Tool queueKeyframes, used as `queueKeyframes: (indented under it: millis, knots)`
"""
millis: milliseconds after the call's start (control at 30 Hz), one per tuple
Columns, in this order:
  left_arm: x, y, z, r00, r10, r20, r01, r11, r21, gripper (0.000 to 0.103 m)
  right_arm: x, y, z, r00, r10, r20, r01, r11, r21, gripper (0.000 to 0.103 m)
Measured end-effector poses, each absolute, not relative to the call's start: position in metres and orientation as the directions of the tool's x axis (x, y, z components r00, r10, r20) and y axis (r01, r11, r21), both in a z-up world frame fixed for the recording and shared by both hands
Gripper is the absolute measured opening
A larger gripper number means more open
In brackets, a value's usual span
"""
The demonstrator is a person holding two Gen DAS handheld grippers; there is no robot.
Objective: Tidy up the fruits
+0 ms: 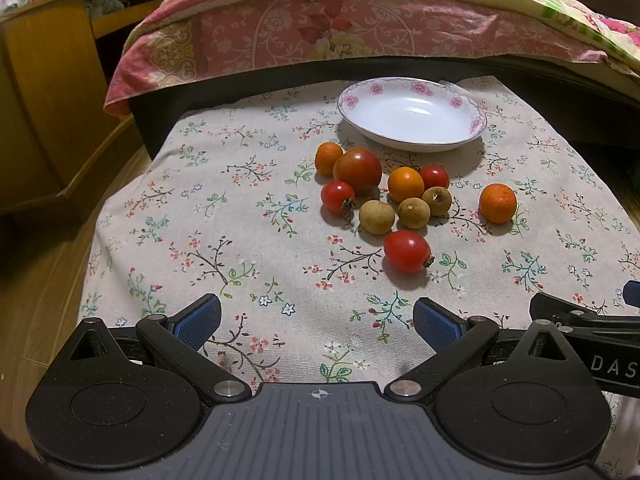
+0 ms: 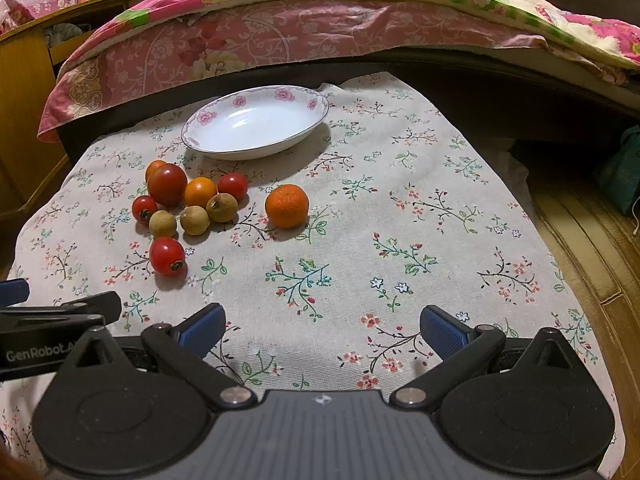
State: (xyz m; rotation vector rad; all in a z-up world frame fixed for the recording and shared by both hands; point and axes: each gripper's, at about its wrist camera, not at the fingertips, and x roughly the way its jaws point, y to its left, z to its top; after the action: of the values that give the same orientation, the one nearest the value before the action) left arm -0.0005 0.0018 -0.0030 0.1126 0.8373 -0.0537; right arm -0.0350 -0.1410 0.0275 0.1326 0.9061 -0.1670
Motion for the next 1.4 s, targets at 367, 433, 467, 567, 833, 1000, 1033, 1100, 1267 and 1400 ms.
queueKeyframes:
  millis: [367,433,467,567,833,1000,1033,1100,1267,1400]
  knots:
    - [0.0,0.0032,-0.0044,0.663,-0.005,-0.748,0.091,0.993,0.074,0.103,-0.0346,-0.139,0.025,0.604,-0.086,-0.793,0.199,0.979,0.046,0.103]
    - [0.0,0.0031,-0.0045,0.663,-0.005,-0.748,0.091,0.993,0.074,0.103,-0.0347,-0.1387,0.0248,0.604,-0.086,-0.792,0.199,0.979,0.045,0.103]
    - [-0.0001,0.0032,-0.0047,0.663,-0.005,-0.748,0.091,0.993,0.074,0.103,-0.0341,-0.1398,0.0254,0.603,-0.085,-0.793,0.199,0.979,0.047,0.103]
    - [0.0002,0.003,-0.0043,0.663,-0.005,-0.748,0.091,0.993,0.074,0.103,-0.0341,-0.1397,0.0256,0.603,-0.084,-0.793,0.199,0.979,0.048,0.103]
    - [0.0005,0.0031,-0.0055,0.663,-0.002,-0.748,0.089,0.993,0.076,0.103,-0.0336,-0.1389,0.0249,0.602,-0.08,-0.795,0.197,0.979,0.051,0.103]
    - [0.0002,0.0032,-0.006,0.663,-0.002,-0.748,0.09,0.993,0.077,0.102,-0.0322,-0.1392,0.0244,0.6,-0.068,-0.797,0.192,0.98,0.06,0.102]
    - [0.0004,0.0032,-0.0058,0.663,-0.002,-0.748,0.09,0.993,0.076,0.102,-0.0323,-0.1388,0.0244,0.6,-0.068,-0.797,0.192,0.98,0.06,0.102]
    - [0.0003,0.0032,-0.0061,0.663,-0.002,-0.749,0.09,0.993,0.077,0.102,-0.0323,-0.1387,0.0246,0.599,-0.069,-0.798,0.192,0.98,0.06,0.102]
    - [0.0007,0.0028,-0.006,0.662,-0.002,-0.749,0.09,0.993,0.077,0.102,-0.0311,-0.1388,0.0243,0.598,-0.064,-0.799,0.187,0.981,0.061,0.101]
    - [0.0005,0.0022,-0.007,0.662,0.0,-0.75,0.089,0.993,0.078,0.102,-0.031,-0.1389,0.0243,0.599,-0.063,-0.799,0.187,0.98,0.063,0.1]
